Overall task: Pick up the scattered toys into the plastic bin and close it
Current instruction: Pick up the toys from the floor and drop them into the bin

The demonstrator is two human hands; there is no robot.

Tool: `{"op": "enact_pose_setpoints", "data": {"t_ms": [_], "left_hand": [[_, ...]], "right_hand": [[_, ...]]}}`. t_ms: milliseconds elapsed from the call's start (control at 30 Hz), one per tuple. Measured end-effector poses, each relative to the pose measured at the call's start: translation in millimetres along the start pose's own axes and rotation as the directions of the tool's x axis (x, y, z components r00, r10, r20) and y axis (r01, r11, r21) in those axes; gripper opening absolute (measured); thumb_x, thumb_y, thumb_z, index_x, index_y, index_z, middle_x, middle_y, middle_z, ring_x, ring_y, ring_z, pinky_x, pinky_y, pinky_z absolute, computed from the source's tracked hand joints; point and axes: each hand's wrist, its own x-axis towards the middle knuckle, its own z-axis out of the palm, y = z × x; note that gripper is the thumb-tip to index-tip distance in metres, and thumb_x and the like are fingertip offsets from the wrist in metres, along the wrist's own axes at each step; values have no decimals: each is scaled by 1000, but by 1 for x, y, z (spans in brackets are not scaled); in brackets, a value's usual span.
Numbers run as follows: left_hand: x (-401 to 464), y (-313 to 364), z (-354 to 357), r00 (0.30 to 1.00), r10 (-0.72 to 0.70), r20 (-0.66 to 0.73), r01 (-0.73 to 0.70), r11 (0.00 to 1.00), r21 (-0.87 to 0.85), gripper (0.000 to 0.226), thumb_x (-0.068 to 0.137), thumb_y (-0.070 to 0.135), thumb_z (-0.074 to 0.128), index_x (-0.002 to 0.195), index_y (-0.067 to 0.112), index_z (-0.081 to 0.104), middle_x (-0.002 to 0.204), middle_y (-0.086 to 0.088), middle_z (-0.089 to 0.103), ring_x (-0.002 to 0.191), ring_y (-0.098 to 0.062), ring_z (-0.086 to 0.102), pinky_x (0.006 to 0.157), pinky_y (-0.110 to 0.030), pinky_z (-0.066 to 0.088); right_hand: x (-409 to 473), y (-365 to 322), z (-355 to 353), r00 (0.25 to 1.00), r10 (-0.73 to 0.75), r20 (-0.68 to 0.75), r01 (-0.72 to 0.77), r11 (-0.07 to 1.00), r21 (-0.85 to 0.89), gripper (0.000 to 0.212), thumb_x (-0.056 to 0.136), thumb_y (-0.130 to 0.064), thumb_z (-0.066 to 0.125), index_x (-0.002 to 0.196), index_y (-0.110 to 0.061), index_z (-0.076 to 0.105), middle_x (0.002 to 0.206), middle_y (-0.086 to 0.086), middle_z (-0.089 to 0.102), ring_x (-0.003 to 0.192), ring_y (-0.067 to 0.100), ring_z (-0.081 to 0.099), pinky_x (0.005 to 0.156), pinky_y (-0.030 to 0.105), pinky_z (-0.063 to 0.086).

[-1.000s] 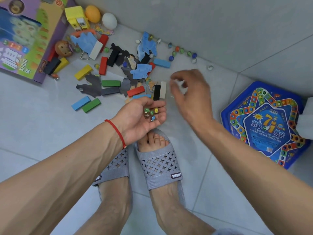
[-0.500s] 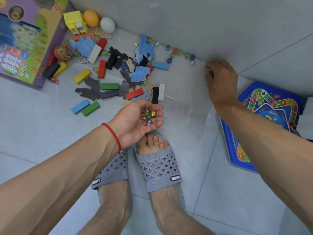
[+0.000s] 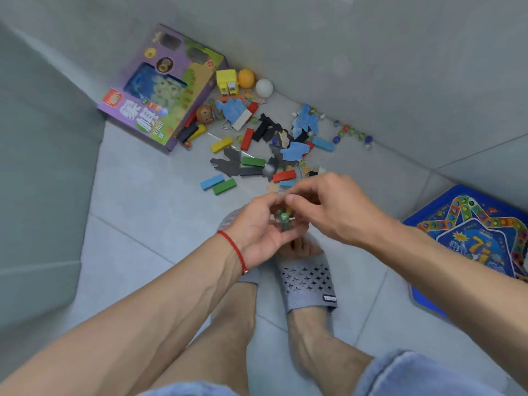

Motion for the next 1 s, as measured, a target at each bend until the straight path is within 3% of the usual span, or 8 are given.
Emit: {"op": "enact_pose_setpoints", "data": {"t_ms": [100,233,367,567,733,867,933,1000], "left_hand": [[-50,13,-16,1000,21,-11,-21,997,-70,24,100,14,43,98,2,63,76,-13,64,67,-21,58,59,-25,53],[-148,49,-53,979,204,-11,-202,957,-206,13,91,8,52,91,1,63,72,-13,59,55,-19,55,43,-21,47],[-254,89,-120,854,496,-159,-520,798,-303,21,92,7,47,93,-3,65,86,-20,64,75,-29,64,62,-27,61],[-346,144,-224,602,638,-480,-799,474,-371,42,89,14,49,125,-7,46,128,-22,43,111,-35,51,102,-48,50],[-350,165,-259,613,531,-584,-781,520,-346,84,82,29,51,151,-5,18,160,-23,22,146,-38,31,115,-56,28],[-345,168,-251,603,523,-602,-774,568,-281,77,91,30,47,154,-4,18,161,-30,13,150,-42,17,121,-52,23],[-345,157,-223,576,614,-539,-781,609,-141,61,96,28,46,148,0,34,147,-25,39,140,-36,36,118,-45,31],[-331,146,-191,547,711,-441,-776,629,52,16,98,18,47,110,11,56,103,-13,50,106,-28,46,98,-34,43]], "right_hand": [[-2,-59,-25,997,-80,-2,80,993,-82,17,95,-31,58,99,-26,74,74,-17,70,71,-6,64,74,25,55],[-9,-151,-55,953,-223,206,277,919,-282,17,95,-38,56,104,-35,70,82,-21,67,81,0,65,74,23,52],[-16,-242,-60,855,-220,469,427,813,-397,21,94,-45,56,112,-37,65,93,-22,68,87,4,65,83,26,51],[-33,-314,-33,807,-313,500,540,734,-412,19,96,-48,54,111,-39,61,92,-19,68,81,4,66,82,31,54],[-56,-310,-21,779,-240,579,530,745,-404,19,94,-50,57,110,-41,62,95,-23,67,84,1,67,82,27,55],[-60,-302,-31,798,-218,562,512,736,-442,16,93,-56,56,106,-48,59,95,-27,66,88,-6,62,83,21,51],[-57,-299,-39,822,-210,529,480,754,-448,16,93,-55,56,105,-47,61,95,-26,67,89,-3,63,85,23,52],[-54,-297,-51,844,-185,503,428,797,-426,14,94,-50,58,106,-44,64,91,-23,70,85,-2,65,81,20,52]]}}
